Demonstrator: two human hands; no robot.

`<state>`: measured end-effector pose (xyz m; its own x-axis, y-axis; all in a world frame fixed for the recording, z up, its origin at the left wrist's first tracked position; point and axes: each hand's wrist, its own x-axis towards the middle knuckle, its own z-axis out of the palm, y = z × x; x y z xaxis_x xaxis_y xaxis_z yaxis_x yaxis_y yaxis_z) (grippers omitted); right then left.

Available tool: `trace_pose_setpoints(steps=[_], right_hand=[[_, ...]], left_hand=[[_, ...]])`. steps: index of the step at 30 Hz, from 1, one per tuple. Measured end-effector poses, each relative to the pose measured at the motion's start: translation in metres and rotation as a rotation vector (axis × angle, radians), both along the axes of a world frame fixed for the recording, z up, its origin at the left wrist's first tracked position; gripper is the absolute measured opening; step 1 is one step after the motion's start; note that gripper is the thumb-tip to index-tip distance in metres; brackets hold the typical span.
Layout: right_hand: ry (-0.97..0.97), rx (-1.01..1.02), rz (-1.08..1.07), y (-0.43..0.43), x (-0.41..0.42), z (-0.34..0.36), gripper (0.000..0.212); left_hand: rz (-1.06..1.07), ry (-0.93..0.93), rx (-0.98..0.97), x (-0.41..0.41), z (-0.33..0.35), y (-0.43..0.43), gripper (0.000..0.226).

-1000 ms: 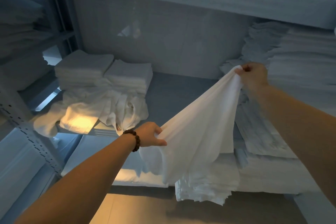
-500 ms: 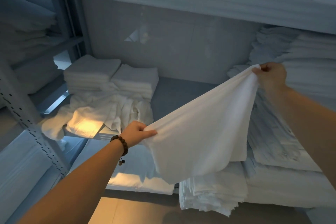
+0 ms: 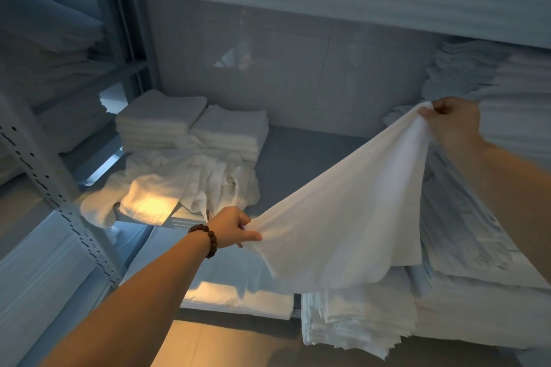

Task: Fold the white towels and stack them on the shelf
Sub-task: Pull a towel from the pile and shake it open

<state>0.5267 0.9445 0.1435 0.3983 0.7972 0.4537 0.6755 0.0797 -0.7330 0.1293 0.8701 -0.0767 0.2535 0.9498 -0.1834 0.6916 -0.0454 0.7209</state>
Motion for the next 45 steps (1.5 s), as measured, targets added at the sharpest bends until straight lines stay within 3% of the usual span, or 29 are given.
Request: trace_pose_setpoints(steps=[2, 9, 13, 20, 26, 30, 34, 38, 42, 45], right_hand=[[0.003, 0.008, 0.015, 0.001, -0.003, 0.001, 0.024], [0.006, 0.056, 0.059, 0.003, -0.017, 0.01, 0.024], [-0.017, 0.049, 0.066, 0.005, -0.023, 0.015, 0.023], [-0.05, 0.071, 0.144, 0.006, -0.042, 0.027, 0.023], [-0.077, 0.073, 0.155, 0.008, -0.044, 0.04, 0.021], [-0.054, 0.074, 0.214, 0.011, -0.045, 0.041, 0.022], [-0.019, 0.004, 0.324, 0.012, -0.044, 0.04, 0.003], [0.028, -0.073, 0.474, 0.005, -0.045, 0.039, 0.034], [0.024, -0.128, 0.567, -0.009, -0.043, 0.039, 0.033], [-0.003, -0.136, 0.55, -0.015, -0.043, 0.037, 0.023]], left_hand=[[0.0, -0.041, -0.034, 0.0, -0.006, -0.001, 0.016], [-0.035, 0.116, 0.004, 0.009, -0.024, 0.001, 0.023], [-0.035, 0.097, 0.068, 0.01, -0.028, 0.001, 0.025], [-0.076, 0.205, 0.053, 0.019, -0.031, -0.004, 0.043], [0.068, 0.068, 0.025, 0.01, -0.044, -0.005, 0.038], [0.063, 0.107, 0.079, 0.014, -0.045, 0.001, 0.039], [-0.009, 0.228, 0.048, 0.025, -0.046, 0.015, 0.041], [-0.104, 0.333, 0.048, 0.042, -0.038, 0.04, 0.032], [-0.066, 0.077, 0.097, 0.069, -0.02, 0.063, 0.047], [-0.084, -0.201, 0.227, 0.099, 0.009, 0.069, 0.039]])
